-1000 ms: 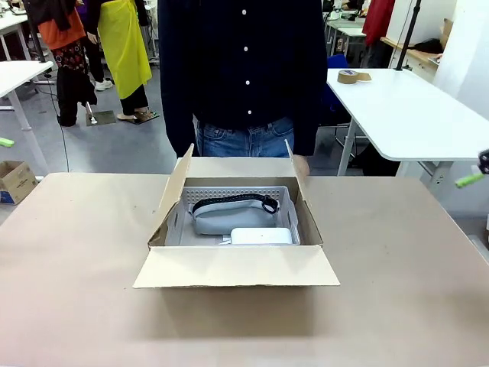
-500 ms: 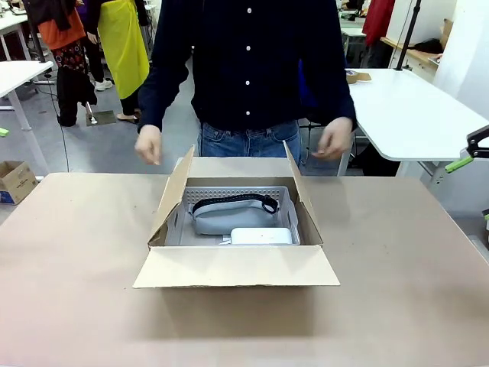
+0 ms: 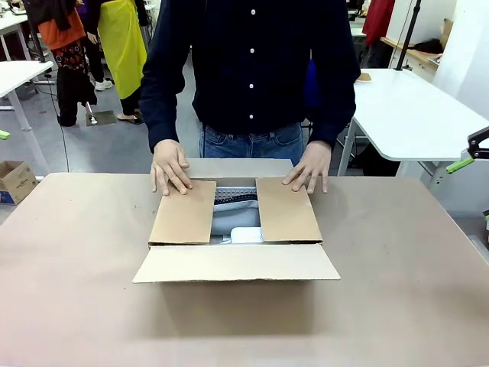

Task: Pack the gift set into the box.
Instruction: Press and hold the closed box until the human finishes sealing it.

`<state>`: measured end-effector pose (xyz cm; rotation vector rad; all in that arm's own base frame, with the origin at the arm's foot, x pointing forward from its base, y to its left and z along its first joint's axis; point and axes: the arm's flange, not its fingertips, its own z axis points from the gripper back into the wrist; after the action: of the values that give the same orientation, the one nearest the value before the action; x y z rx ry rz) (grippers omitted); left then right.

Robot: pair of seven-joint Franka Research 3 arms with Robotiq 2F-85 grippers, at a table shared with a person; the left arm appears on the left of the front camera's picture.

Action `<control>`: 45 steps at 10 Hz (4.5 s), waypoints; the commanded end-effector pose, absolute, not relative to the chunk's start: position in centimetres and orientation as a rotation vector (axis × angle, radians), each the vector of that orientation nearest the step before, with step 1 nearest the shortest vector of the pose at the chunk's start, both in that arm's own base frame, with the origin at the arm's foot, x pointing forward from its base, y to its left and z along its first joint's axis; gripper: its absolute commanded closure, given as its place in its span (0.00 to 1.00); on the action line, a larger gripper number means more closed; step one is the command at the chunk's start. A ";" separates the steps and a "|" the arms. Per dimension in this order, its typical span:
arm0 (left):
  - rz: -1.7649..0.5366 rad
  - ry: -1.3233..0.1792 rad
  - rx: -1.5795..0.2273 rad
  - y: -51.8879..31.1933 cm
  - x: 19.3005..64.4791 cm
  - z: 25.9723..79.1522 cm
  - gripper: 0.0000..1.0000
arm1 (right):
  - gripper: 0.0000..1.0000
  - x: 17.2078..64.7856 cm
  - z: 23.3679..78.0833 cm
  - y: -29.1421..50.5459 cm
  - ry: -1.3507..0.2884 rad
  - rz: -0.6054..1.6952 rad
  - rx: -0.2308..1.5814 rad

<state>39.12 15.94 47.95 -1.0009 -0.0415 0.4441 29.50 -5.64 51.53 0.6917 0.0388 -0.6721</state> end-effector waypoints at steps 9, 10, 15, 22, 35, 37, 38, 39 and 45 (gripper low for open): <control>0.448 -0.047 -0.989 15.9 38.9 48.0 0.00 | 0.00 29.4 51.4 -5.9 0.042 -0.657 0.714; 0.448 -0.047 -0.989 15.9 38.9 48.0 0.00 | 0.00 29.4 51.4 -5.9 0.042 -0.657 0.714; 0.448 -0.047 -0.989 15.9 38.9 48.0 0.00 | 0.00 29.4 51.4 -5.9 0.042 -0.657 0.714; 0.448 -0.047 -0.989 15.9 38.9 48.0 0.00 | 0.00 29.4 51.4 -5.9 0.042 -0.657 0.714; -0.610 -0.443 -1.356 -10.0 43.2 44.8 0.00 | 0.00 40.9 47.7 17.5 -0.481 0.502 0.853; -0.425 -0.303 -1.123 -11.4 42.7 47.9 0.00 | 0.00 39.2 50.2 18.6 -0.346 0.129 0.562; -0.425 -0.303 -1.123 -11.4 42.7 47.9 0.00 | 0.00 39.2 50.2 18.6 -0.346 0.129 0.562; -0.478 -0.313 -1.202 -11.4 43.3 45.4 0.00 | 0.00 39.8 48.0 19.5 -0.323 0.263 0.587; -0.840 -0.827 -1.400 -15.7 44.5 38.6 0.00 | 0.00 40.0 39.6 17.0 -0.637 1.583 1.631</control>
<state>44.41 -16.65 38.74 -1.4010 -0.8650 -0.7655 38.49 19.05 45.52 0.9128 -0.6063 0.9669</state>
